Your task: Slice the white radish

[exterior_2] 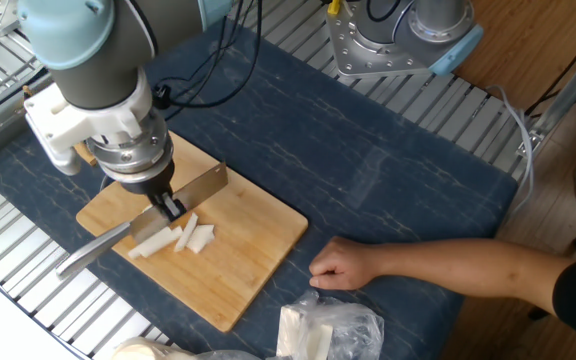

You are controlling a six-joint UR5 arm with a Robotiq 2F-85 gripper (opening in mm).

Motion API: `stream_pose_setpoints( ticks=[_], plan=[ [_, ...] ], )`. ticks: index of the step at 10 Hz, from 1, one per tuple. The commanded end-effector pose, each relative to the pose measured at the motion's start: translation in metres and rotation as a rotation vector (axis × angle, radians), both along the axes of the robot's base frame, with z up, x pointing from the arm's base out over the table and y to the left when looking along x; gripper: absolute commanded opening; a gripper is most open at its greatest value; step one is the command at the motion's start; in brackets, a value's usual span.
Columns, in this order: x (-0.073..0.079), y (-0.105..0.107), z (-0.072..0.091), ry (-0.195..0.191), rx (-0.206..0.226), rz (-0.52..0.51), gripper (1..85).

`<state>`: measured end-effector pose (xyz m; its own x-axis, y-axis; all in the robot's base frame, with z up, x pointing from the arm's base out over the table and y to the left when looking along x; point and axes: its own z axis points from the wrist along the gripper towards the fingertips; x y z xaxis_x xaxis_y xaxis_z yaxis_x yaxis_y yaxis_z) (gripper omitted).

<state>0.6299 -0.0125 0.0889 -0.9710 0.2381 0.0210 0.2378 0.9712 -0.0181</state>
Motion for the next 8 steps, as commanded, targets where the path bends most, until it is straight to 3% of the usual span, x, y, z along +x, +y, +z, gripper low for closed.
stream_pose_setpoints(
  ticks=[1,3,8],
  plan=[
    [-0.008,-0.006,0.012,0.020,-0.009,0.019,1.0],
    [-0.014,-0.012,0.019,0.023,-0.018,0.019,1.0],
    [-0.015,-0.027,0.009,0.006,-0.011,-0.039,1.0]
  ],
)
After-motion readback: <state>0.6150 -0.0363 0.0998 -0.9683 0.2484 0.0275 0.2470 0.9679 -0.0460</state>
